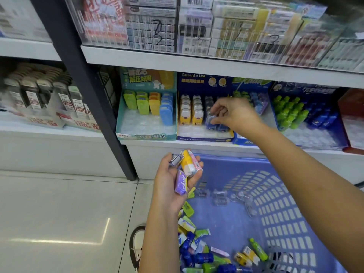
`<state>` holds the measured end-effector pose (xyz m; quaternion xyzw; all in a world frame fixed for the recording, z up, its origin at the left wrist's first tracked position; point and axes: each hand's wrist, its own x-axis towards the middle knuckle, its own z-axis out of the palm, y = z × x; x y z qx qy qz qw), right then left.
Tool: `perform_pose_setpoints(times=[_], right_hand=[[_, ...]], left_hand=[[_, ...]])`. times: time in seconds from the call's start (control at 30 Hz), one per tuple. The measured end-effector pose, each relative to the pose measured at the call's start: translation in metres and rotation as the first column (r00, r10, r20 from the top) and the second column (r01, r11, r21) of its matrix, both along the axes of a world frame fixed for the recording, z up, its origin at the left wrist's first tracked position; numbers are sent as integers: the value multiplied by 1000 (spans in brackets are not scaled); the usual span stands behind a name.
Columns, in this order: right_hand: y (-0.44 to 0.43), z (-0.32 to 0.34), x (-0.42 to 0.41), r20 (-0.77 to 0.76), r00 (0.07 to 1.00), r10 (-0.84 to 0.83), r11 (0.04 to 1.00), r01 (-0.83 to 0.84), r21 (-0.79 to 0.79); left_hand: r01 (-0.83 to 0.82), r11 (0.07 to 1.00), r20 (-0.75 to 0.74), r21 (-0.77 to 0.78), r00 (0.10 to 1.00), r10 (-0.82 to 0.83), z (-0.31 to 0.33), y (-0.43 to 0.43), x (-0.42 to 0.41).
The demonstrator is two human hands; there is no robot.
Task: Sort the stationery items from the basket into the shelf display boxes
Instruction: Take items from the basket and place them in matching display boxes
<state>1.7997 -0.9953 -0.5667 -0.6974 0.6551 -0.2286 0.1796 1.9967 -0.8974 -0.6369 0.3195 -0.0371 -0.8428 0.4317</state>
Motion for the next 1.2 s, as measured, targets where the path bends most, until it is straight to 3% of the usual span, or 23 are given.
perform_pose_setpoints(times=[0.17, 0.4, 0.47, 0.5, 0.57, 0.63, 0.7, 0.77, 0.83, 0.97, 1.07, 1.13, 1.2], right_hand=[[-3, 1, 2, -246, 969, 37, 997, -52, -53], [-1, 18, 13, -373, 927, 41, 999, -32, 28], [16, 18, 19, -192, 981, 28, 999, -36, -36], [26, 16, 22, -49, 998, 34, 999, -34, 12], [42, 12, 27, 175, 984, 44, 939, -101, 328], [54, 10, 31, 266, 962, 65, 752, -222, 620], [60, 6, 28, 341, 938, 67, 650, -300, 698], [64, 2, 22, 444, 896, -7, 655, -331, 679], [66, 0, 14, 602, 785, -150, 713, -336, 616], [69, -1, -11, 873, 331, -358, 865, -234, 443], [69, 1, -25, 924, 97, -370, 907, -176, 382], [67, 3, -30, 919, 90, -383, 918, -75, 390], [61, 3, -33, 896, 258, -363, 929, 25, 369]], left_hand=[[38, 999, 64, -28, 997, -36, -1, 1, -3], [192, 973, 150, -124, 973, -173, 6, 10, -9], [254, 953, 182, -163, 957, -224, 10, 13, -9], [286, 940, 203, -185, 947, -249, 11, 14, -9], [347, 912, 250, -219, 923, -292, 13, 17, -9], [407, 884, 306, -230, 892, -332, 15, 20, -11], [462, 857, 347, -228, 861, -372, 17, 24, -14], [492, 841, 352, -226, 846, -400, 19, 28, -18], [473, 853, 334, -221, 858, -390, 21, 30, -23], [324, 939, 127, -114, 942, -310, 21, 29, -33], [217, 976, 13, -20, 976, -216, 17, 25, -35], [167, 986, -9, 20, 986, -166, 15, 24, -35], [130, 990, -10, 51, 992, -129, 14, 23, -35]])
